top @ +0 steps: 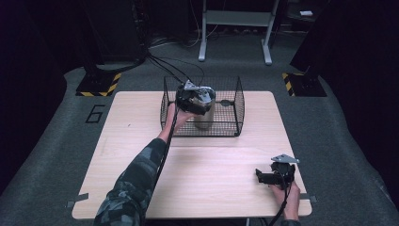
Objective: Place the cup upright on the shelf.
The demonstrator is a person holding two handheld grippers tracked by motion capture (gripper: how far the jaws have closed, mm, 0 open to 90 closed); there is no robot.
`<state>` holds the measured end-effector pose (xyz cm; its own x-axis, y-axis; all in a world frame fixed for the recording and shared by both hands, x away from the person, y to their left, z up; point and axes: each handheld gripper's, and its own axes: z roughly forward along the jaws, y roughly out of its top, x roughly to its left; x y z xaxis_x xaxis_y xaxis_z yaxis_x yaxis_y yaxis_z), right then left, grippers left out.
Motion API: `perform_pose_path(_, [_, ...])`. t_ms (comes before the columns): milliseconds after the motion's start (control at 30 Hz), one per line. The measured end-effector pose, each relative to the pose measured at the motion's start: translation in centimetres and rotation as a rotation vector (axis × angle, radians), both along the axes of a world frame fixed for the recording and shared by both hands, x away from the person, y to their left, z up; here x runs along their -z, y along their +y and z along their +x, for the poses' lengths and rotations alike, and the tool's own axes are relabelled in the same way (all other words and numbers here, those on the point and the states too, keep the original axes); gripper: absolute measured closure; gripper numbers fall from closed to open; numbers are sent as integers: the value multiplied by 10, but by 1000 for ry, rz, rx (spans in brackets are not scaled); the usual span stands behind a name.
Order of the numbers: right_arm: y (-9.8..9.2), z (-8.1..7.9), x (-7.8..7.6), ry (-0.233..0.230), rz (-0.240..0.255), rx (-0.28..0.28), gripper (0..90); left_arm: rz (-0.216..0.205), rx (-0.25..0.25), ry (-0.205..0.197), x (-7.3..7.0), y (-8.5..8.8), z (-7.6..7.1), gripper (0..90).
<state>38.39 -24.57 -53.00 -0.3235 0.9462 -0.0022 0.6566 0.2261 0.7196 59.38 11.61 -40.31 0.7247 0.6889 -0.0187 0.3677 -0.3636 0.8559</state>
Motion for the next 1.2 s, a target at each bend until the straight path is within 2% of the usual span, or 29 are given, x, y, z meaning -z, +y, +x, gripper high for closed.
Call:
perform_pose_path(233, [0, 0, 0, 0, 0, 0, 7, -1, 26, 8, -12, 9, -7, 0])
perform_pose_path(267, [0, 0, 0, -1, 6, 5, 6, 17, 35, 18, -14, 11, -8, 0])
perform_pose_path(433, [0, 0, 0, 0, 0, 0, 6, 34, 38, 40, -22, 20, -14, 0])
perform_pose_path(567, [0, 0, 0, 0, -1, -1, 6, 38, 32, 36, -29, 29, -22, 0])
perform_pose_path(667, [0, 0, 0, 0, -1, -1, 6, 43, 26, 27, -33, 37, -33, 0])
perform_pose_path(833, [0, 0, 0, 0, -1, -1, 6, 85, 35, 12, -39, 51, -56, 0])
perform_pose_path(1033, [0, 0, 0, 0, -1, -1, 6, 91, 25, -16, -42, 71, -87, 0])
perform_pose_path(1200, [0, 0, 0, 0, 0, 0, 6, 99, 17, -34, -38, 86, -112, 0])
